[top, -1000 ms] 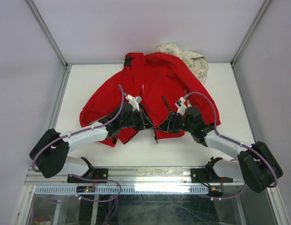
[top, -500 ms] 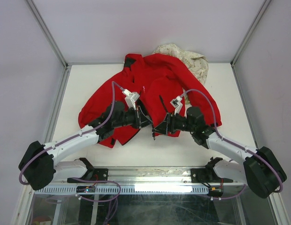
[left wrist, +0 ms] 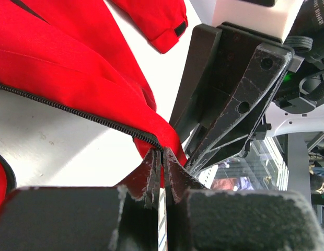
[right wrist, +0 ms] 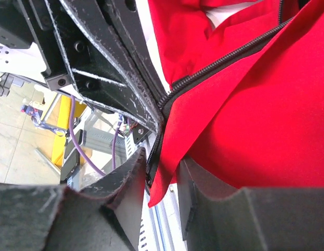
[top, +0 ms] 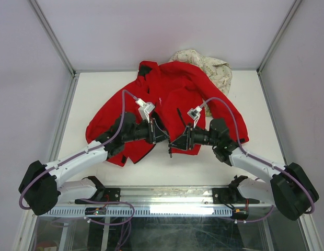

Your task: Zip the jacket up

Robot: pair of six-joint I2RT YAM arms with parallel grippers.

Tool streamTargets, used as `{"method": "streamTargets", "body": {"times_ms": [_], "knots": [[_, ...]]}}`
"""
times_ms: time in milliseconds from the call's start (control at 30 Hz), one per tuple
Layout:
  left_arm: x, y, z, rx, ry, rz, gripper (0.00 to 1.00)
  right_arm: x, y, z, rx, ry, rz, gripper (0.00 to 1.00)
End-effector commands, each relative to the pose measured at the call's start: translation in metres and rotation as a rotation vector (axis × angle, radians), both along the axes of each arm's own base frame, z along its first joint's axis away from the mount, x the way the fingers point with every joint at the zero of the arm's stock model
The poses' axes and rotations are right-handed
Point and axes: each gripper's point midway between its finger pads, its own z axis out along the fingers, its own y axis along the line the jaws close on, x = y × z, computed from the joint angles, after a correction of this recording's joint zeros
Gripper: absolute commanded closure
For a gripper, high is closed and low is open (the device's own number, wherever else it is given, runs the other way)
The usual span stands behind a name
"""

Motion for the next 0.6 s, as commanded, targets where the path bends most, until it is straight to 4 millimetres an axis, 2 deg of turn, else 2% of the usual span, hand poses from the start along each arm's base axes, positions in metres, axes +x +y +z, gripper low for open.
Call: {"method": "streamTargets", "body": {"times_ms": [0, 100, 300, 433, 533, 567], "knots": [[0.002, 0.004, 0.035, -0.084, -0.119, -0.023, 1.0, -0.009, 0.008, 0.025, 0.079, -0.083, 0.086, 0.69], [0.005, 0.008, 0.038, -0.095, -0.129, -0.015, 1.0, -0.013, 0.01, 0.025, 0.082, -0.079, 0.111, 0.7], [0.005, 0.009, 0.039, -0.106, -0.133, -0.025, 1.0, -0.014, 0.012, 0.026, 0.091, -0.079, 0.126, 0.85], [0.004, 0.008, 0.039, -0.116, -0.126, -0.035, 1.0, -0.012, 0.015, 0.029, 0.096, -0.084, 0.126, 1.0], [0.006, 0.01, 0.036, -0.111, -0.113, -0.018, 1.0, -0.004, 0.017, 0.03, 0.092, -0.084, 0.092, 1.0], [0.006, 0.011, 0.036, -0.107, -0.106, -0.007, 0.95, -0.001, 0.017, 0.032, 0.094, -0.086, 0.075, 1.0]]}}
